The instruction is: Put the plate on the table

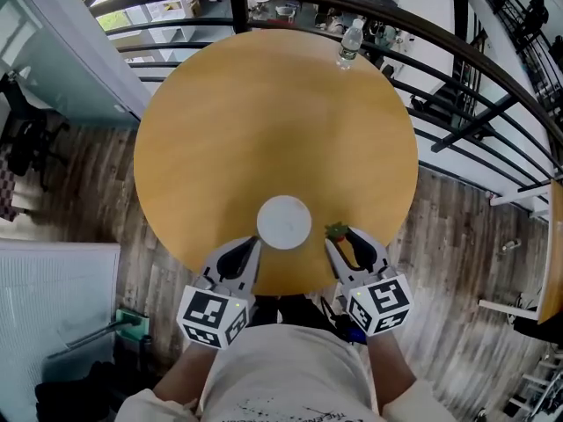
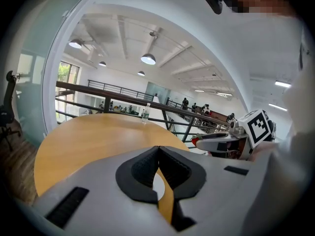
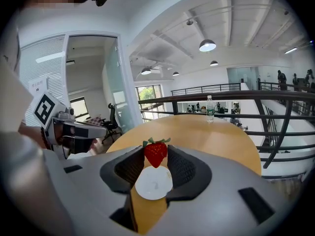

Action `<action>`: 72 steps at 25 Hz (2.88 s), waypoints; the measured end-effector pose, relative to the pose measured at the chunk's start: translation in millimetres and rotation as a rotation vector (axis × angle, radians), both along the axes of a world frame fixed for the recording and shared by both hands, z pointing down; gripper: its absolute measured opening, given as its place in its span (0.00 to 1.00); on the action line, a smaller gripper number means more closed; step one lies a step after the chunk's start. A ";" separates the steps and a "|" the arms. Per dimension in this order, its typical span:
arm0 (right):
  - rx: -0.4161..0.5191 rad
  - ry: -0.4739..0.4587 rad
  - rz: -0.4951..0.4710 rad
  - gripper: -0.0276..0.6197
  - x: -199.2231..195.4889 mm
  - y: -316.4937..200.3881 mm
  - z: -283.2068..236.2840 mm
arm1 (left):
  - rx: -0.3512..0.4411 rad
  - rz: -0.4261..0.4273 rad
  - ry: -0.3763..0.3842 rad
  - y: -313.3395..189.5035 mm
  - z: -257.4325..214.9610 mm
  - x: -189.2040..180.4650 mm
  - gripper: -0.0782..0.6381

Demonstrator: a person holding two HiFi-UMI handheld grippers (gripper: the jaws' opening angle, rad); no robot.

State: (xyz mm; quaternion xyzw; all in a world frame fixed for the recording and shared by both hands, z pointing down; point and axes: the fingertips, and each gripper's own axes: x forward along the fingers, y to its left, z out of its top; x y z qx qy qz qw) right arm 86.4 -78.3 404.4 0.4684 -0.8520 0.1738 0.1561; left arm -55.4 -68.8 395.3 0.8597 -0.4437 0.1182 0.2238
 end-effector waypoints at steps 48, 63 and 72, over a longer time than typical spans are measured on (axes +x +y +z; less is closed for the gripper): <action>-0.185 0.087 -0.115 0.28 -44.3 -59.6 156.8 | -0.166 0.010 0.009 -47.7 112.0 13.0 0.14; -0.258 0.160 -0.161 0.28 -53.7 -61.5 208.1 | -0.193 0.001 0.004 -49.8 130.7 7.8 0.14; -0.271 0.239 -0.176 0.28 -59.3 -68.1 226.8 | -0.207 -0.009 -0.001 -51.8 139.0 2.2 0.14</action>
